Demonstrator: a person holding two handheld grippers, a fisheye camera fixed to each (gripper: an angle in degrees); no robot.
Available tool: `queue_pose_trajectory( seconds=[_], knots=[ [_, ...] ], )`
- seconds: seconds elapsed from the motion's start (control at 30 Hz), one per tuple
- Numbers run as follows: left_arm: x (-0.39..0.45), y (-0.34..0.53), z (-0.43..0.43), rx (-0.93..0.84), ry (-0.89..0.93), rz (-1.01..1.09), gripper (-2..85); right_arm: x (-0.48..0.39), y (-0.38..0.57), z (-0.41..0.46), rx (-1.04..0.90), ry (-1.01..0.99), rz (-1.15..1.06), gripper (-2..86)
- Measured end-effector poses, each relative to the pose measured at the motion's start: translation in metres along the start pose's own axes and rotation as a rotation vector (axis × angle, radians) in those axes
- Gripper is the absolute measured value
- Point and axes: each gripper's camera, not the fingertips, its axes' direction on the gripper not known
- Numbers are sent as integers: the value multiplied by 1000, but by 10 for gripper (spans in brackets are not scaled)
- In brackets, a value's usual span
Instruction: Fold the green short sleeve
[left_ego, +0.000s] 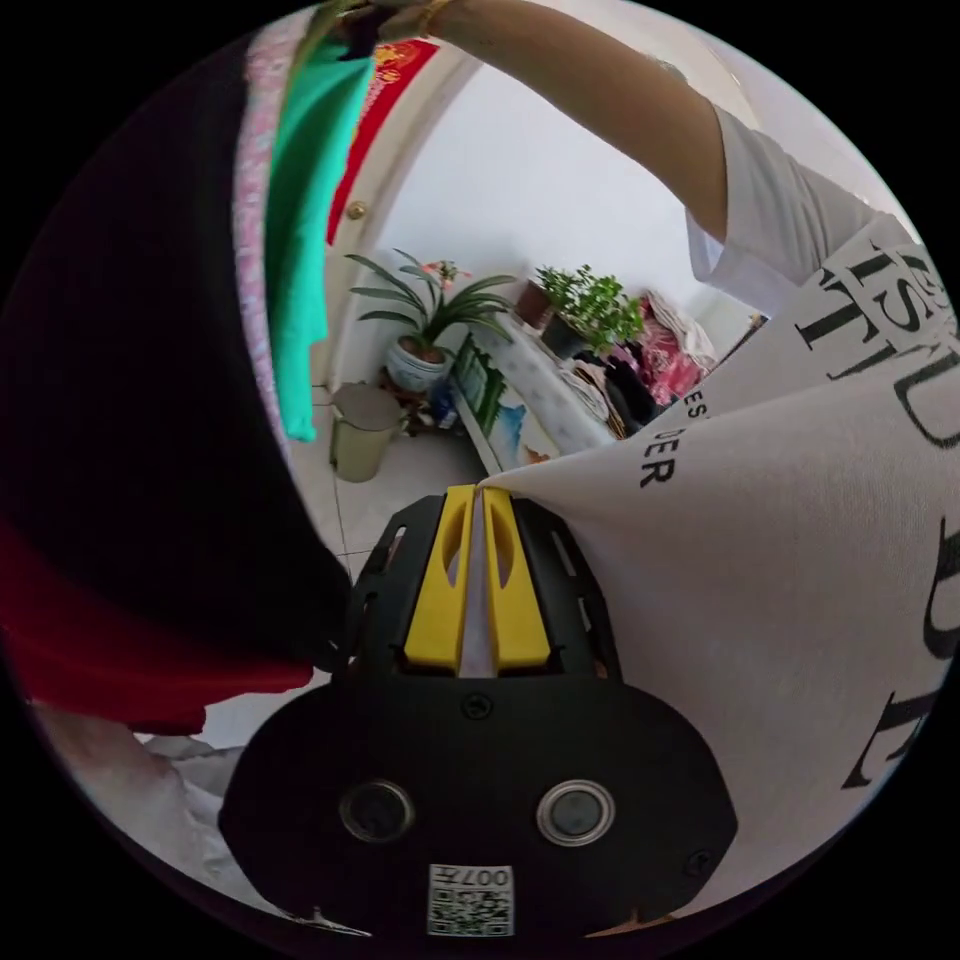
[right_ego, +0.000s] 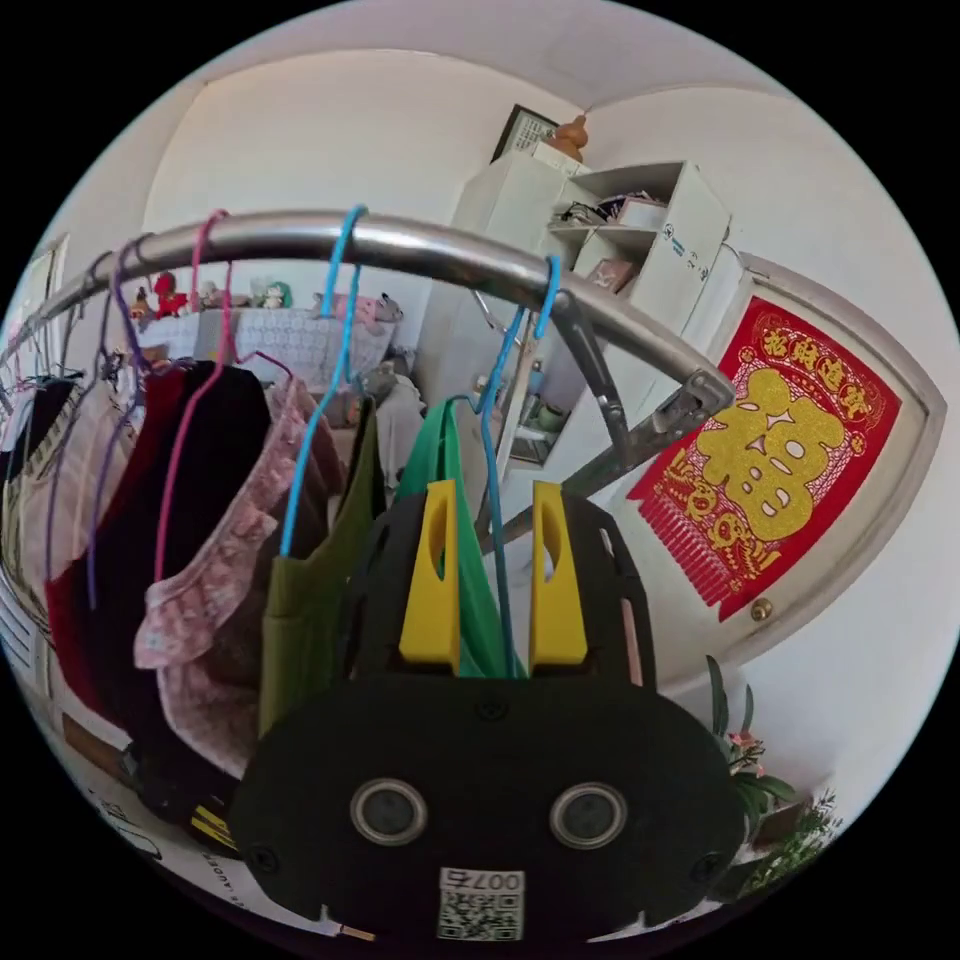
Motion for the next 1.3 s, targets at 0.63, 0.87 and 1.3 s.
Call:
queue_pose_trajectory(
  seconds=[0.63,0.87,1.3],
  knots=[
    [-15,28,-26,104,-133,-122,42,-27,-15,0,-56,11,-212,-3],
    [18,16,7,78,-164,-13,51,23,179,-83,-83,53,81,-3],
    [208,-91,148,185,95,471,98,-21,375,-464,-212,738,372,-3]
  ],
)
